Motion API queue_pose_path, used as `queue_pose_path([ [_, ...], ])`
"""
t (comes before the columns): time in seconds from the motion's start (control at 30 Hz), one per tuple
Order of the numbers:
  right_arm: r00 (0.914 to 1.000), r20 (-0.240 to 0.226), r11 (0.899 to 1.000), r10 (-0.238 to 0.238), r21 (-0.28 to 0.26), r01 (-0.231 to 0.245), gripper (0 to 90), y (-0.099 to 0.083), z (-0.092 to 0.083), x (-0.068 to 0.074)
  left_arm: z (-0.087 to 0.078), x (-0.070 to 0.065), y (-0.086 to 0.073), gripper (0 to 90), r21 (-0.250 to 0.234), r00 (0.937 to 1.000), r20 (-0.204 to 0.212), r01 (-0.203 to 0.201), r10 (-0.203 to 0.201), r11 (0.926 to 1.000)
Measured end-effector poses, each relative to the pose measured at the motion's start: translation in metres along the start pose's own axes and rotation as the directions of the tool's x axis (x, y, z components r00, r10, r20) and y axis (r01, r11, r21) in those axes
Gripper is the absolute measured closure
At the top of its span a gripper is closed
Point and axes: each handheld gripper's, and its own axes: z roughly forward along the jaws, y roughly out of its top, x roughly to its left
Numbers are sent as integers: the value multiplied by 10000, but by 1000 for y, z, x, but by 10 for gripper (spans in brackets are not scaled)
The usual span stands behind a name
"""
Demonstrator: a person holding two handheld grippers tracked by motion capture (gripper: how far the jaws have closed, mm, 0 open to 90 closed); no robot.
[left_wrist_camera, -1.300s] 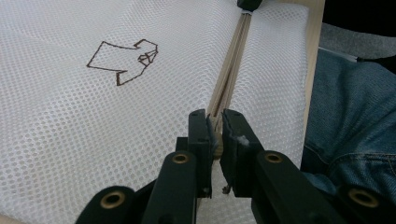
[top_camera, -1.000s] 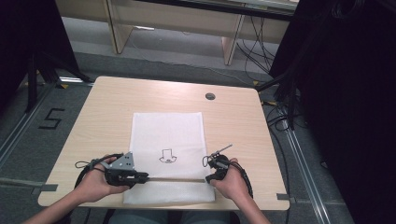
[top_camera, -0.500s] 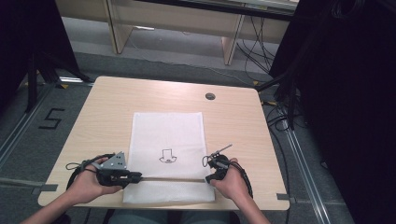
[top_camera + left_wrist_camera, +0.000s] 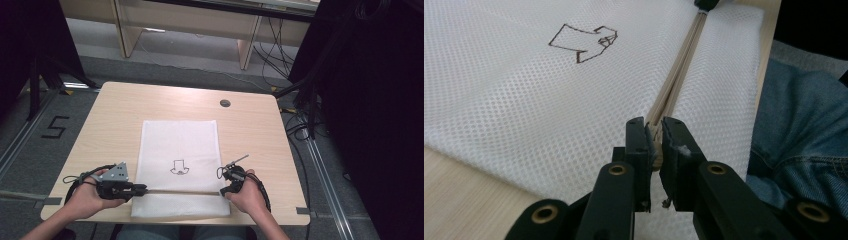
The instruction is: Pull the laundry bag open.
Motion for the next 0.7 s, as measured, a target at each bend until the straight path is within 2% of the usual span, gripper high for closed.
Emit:
queue_pose_path([
  [0.03, 10000, 33, 10000, -3, -39, 3, 900, 0, 0, 0, -1, 0, 0, 819, 104, 9999, -14, 151, -151, 9998],
  [0.07, 10000, 20, 10000, -10, -20, 10, 900, 0, 0, 0, -1, 1, -1, 820, 33, 9999, 43, 93, -93, 10000],
  [0.17, 10000, 14, 10000, 1, -82, 0, 900, 0, 0, -1, -3, 4, -2, 819, -51, 9991, 69, 412, -412, 9991],
  [0.23, 10000, -22, 9999, -42, -113, 42, 900, 0, 0, -1, -4, 5, -2, 819, -5, 9994, -11, 332, -332, 9994],
  [0.27, 10000, -15, 9999, -54, -130, 54, 900, 0, 0, -1, -5, 6, -2, 819, -82, 9999, -8, 161, -161, 9998],
  [0.3, 10000, 11, 10000, 35, -58, -35, 900, 0, 0, -1, -6, 6, -4, 819, 11, 9991, -108, 415, -415, 9991],
  [0.33, 10000, 11, 10000, 35, -58, -35, 900, 0, 0, -1, -6, 6, -4, 819, 11, 9991, -108, 415, -415, 9991],
  [0.37, 10000, 14, 10000, -1, -82, 1, 900, 0, 0, -1, -8, 8, -4, 819, 18, 9997, -72, 213, -213, 9998],
  [0.4, 10000, 8, 10000, 4, -84, -4, 900, 0, 0, -1, -9, 8, -7, 820, 114, 9988, -258, 411, -408, 9991],
  [0.43, 10000, -39, 10000, 16, -74, -17, 900, 0, 1, -1, -11, 9, -9, 819, 23, 9981, -216, 584, -584, 9983],
  [0.53, 10000, -19, 10000, -60, -47, 60, 900, 0, 0, -1, -18, 13, -15, 819, 60, 9963, -532, 674, -670, 9977],
  [0.6, 10000, -16, 10000, -48, -21, 47, 900, 1, 0, -1, -23, 15, -18, 820, 15, 9937, -701, 883, -880, 9961],
  [0.63, 10000, 37, 10000, -42, -49, 43, 900, 0, 0, 0, -24, 16, -20, 820, -202, 9920, -730, 1020, -1032, 9946],
  [0.7, 10000, 56, 10000, 7, -23, -7, 900, 1, 0, 0, -28, 18, -23, 819, -190, 9893, -792, 1218, -1229, 9924],
])
